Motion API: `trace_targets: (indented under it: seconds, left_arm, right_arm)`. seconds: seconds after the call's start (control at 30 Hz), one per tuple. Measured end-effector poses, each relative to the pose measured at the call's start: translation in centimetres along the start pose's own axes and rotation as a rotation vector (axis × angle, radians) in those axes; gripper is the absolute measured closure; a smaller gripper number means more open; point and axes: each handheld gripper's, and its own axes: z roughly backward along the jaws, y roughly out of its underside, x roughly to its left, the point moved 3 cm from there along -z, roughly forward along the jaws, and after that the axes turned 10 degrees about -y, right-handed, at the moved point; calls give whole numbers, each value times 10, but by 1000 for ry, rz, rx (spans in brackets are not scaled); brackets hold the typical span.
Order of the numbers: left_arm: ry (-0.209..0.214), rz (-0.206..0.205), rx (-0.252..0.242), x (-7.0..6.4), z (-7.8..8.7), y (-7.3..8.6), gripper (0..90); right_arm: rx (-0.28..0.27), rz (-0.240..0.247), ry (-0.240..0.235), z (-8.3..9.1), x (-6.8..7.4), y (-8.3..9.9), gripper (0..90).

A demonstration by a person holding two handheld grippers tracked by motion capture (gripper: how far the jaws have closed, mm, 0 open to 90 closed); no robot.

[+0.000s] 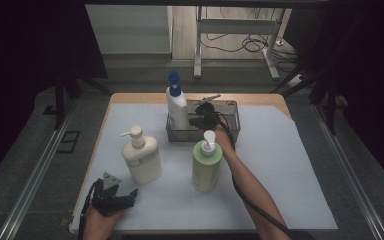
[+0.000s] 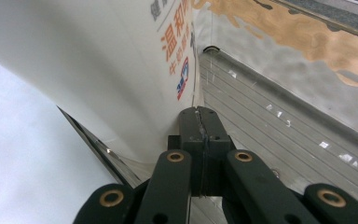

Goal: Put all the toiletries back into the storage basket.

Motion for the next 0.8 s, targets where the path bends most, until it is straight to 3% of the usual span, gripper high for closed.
trace_targets:
  seconds: [0.17, 0.2, 0.37, 0.5, 0.8]
  left_arm:
    - [0, 0, 0, 0, 0, 0, 146]
    - [0, 0, 0, 0, 0, 0, 145]
    - [0, 0, -1, 0, 0, 0, 146]
    - [0, 0, 0, 0, 0, 0, 146]
    - [0, 0, 0, 0, 0, 0, 146]
  right_arm:
    - [-4, 1, -20, 0, 3, -1, 896]
    - [-8, 11, -51, -2, 8, -2, 896]
    - [26, 62, -37, -8, 18, -5, 896]
    - [-3, 23, -71, -7, 13, -2, 896]
    - [4, 27, -52, -9, 13, -3, 895]
